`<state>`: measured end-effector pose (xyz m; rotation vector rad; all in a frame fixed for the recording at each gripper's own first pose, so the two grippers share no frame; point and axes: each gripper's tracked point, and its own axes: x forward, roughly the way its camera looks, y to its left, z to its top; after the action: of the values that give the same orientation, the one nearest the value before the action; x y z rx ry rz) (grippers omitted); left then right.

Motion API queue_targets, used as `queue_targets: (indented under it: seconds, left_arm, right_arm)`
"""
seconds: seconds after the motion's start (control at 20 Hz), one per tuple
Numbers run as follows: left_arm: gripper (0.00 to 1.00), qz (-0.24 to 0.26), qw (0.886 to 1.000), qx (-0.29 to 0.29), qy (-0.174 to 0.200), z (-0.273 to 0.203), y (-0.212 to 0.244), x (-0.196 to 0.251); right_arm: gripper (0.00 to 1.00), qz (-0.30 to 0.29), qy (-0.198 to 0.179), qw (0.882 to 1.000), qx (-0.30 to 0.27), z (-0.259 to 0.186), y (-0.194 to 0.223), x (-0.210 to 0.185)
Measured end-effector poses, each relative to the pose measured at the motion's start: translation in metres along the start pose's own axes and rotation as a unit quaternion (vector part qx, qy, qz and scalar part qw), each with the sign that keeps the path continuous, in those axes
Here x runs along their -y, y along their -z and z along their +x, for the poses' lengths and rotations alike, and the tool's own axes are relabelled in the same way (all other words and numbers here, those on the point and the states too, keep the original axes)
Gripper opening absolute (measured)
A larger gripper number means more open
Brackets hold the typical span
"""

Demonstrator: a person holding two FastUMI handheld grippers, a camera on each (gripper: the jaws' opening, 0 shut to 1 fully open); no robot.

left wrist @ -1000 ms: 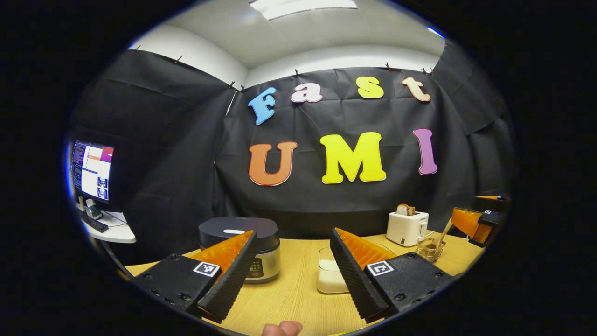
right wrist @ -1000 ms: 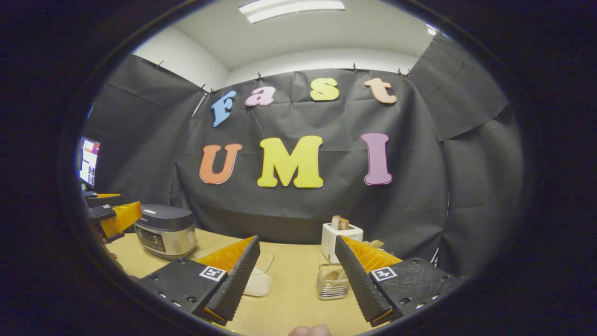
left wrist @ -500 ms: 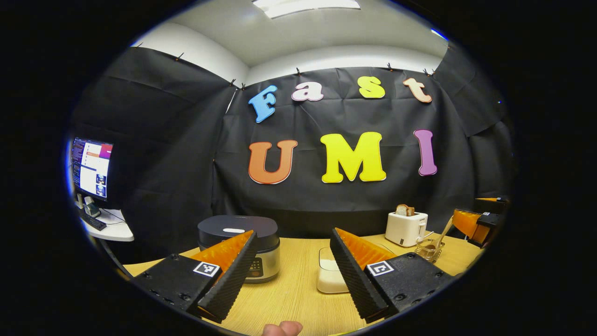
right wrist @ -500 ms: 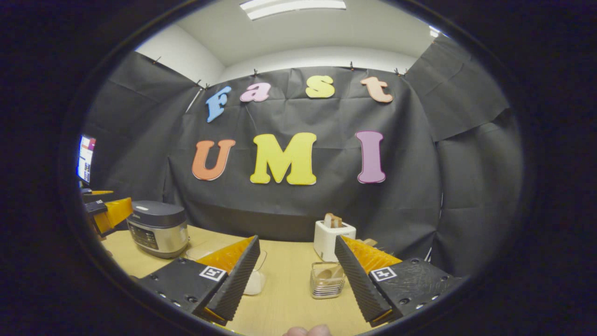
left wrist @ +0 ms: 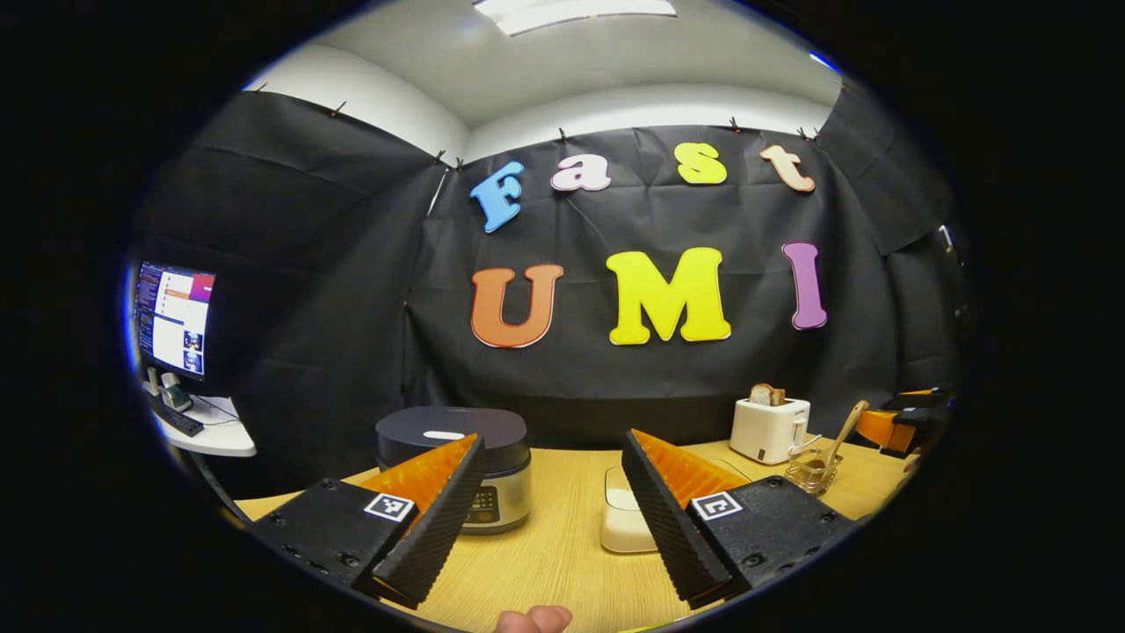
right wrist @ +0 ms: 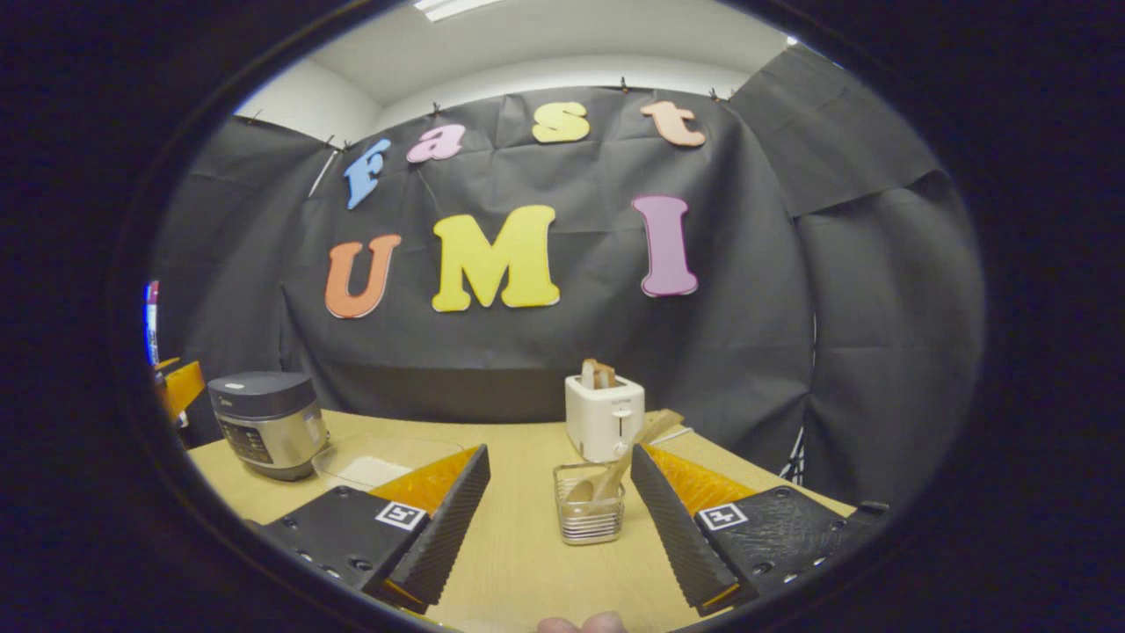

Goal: Close the left gripper, press the button to open the rice cooker; take a wooden spoon from the chopstick holder with the right hand, scoop a spoonful of rice and pour it into the rice cooker, then put the wooden spoon back into the chopstick holder.

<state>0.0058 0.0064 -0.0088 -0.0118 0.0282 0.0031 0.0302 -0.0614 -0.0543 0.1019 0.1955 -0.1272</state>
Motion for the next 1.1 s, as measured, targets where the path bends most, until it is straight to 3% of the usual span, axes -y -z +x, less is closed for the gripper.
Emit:
queue_targets:
  seconds: [0.35, 0.6, 0.85, 0.9, 1.1]
  left_arm:
    - [0.98, 0.011, 1.0, 0.014, -0.016, 0.01, -0.012, -0.001]
    - [0.99, 0.011, 0.999, 0.011, -0.029, 0.018, -0.01, -0.006]
    - [0.99, 0.01, 0.999, 0.001, -0.053, 0.036, -0.007, -0.034]
    - [0.99, 0.009, 0.998, -0.007, -0.058, 0.047, -0.007, -0.046]
    - [1.0, -0.005, 0.997, -0.062, -0.055, 0.103, -0.021, -0.103]
  right_arm:
    - [0.95, 0.071, 0.033, 0.994, -0.077, 0.093, 0.041, 0.049]
    - [0.92, 0.069, 0.039, 0.991, -0.111, 0.146, 0.06, 0.063]
    - [0.96, 0.077, 0.031, 0.99, -0.111, 0.149, 0.062, 0.06]
    - [0.92, 0.077, 0.031, 0.99, -0.111, 0.148, 0.062, 0.06]
    - [0.92, 0.08, 0.029, 0.991, -0.103, 0.141, 0.057, 0.064]
